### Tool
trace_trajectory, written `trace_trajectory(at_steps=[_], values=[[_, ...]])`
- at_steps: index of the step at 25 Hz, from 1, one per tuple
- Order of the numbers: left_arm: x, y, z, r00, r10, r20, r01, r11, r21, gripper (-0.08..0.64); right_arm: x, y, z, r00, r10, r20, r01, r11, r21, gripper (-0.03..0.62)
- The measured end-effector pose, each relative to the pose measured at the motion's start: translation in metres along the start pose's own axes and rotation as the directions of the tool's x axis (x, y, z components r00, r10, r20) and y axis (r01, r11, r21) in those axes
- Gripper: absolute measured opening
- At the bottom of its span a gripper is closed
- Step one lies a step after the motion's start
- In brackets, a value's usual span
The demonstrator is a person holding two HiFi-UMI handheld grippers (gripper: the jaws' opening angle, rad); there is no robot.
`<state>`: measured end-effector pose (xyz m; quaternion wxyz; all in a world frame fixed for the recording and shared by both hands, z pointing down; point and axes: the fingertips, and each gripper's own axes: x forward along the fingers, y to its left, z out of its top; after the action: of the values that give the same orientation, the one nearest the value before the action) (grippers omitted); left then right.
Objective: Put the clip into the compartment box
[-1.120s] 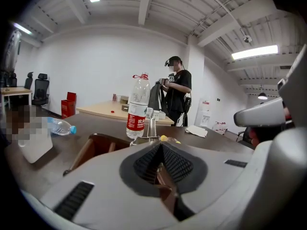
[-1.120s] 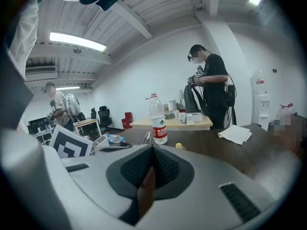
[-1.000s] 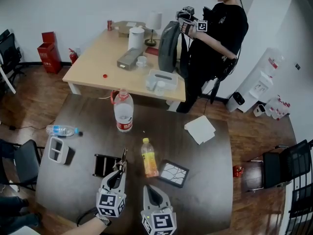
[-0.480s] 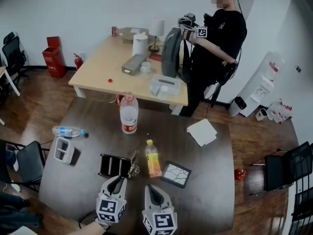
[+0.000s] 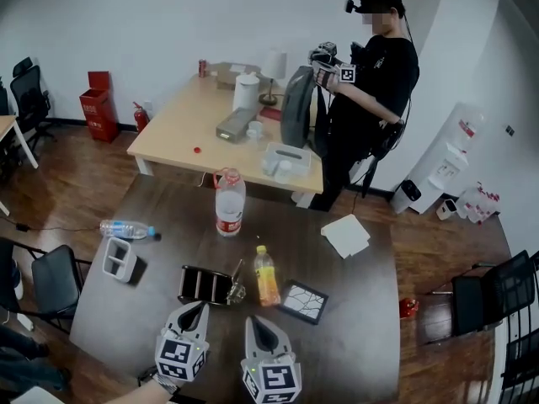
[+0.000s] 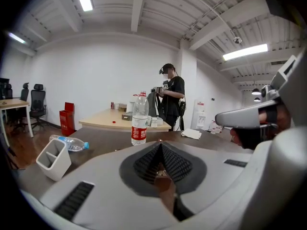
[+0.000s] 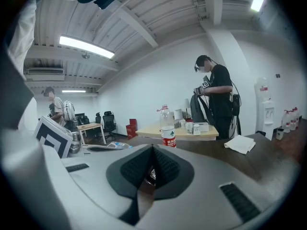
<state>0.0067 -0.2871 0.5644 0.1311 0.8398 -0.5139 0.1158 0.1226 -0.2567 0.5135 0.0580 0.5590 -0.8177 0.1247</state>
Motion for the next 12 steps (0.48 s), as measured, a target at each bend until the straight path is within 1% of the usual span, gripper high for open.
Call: trace_trajectory(at_steps=[4,8,10,12], values=[[-0.022,0.008,0.013,1.0,-0.02,0.01,0.021,0.999,-0.038,0.0,-0.009,0.015,0.02,1.0,0.008,0.024,-0.008,1.0,-0.015,-0.012],[-0.045,0.011,0.022,0.999,-0.05,0.018,0.052,0.995,-0.081,0.0,-0.019,0.027,0.03,0.999,0.017,0.046,-0.016,1.0,-0.023,-0.012],[-0.056,0.011,0.029,0.998,-0.062,0.027,0.065,0.994,-0.083,0.0,-0.024,0.034,0.034,0.998,0.025,0.063,-0.023,0.999,-0.029,-0.012],[-0.067,0.011,0.039,0.996,-0.072,0.044,0.075,0.995,-0.068,0.0,-0.029,0.04,0.04,0.997,0.03,0.075,-0.027,0.999,-0.036,-0.012]])
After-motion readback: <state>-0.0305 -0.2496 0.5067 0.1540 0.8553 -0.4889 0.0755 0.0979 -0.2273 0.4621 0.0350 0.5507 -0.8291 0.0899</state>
